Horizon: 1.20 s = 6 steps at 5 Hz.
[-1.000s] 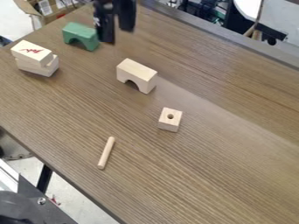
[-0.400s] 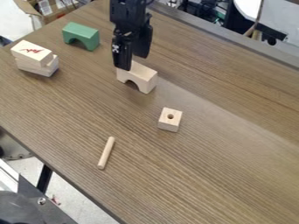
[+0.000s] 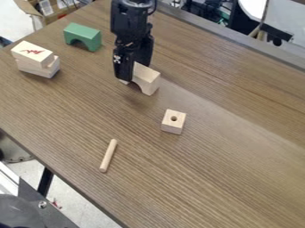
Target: Put the arch on the top of green arch
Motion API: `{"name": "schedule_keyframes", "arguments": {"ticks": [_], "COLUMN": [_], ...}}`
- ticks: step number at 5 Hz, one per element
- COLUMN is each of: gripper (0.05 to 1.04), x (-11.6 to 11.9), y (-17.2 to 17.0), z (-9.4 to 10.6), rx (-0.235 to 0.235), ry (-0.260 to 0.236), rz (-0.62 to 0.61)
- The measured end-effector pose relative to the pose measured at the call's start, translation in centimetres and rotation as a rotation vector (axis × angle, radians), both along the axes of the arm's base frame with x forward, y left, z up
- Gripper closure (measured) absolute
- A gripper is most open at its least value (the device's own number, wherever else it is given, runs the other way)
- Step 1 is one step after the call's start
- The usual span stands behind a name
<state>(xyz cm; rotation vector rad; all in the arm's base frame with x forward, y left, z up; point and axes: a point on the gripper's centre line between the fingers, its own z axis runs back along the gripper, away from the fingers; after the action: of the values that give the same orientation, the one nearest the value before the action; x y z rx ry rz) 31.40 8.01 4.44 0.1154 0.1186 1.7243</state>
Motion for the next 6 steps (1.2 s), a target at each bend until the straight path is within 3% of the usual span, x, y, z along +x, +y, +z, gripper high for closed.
{"name": "schedule_keyframes", "arguments": {"ticks": [1,2,3,4,5,6], "gripper": [0.394,0.511,0.511,0.511,0.511,0.511], "x": [-0.2,-0.2,0.2,1.7,2.6,2.6], "y": [-0.1,0.2,0.4,1.9,4.3,6.6], "z": [-0.6,-0.6,0.4,4.4,8.0,10.5], "rx": [0.0,-0.001,-0.01,-0.007,-0.039,-0.034], "ry": [-0.013,-0.017,-0.028,-0.102,-0.154,-0.186], "rz": [0.025,0.048,0.049,0.024,-0.012,-0.031]}}
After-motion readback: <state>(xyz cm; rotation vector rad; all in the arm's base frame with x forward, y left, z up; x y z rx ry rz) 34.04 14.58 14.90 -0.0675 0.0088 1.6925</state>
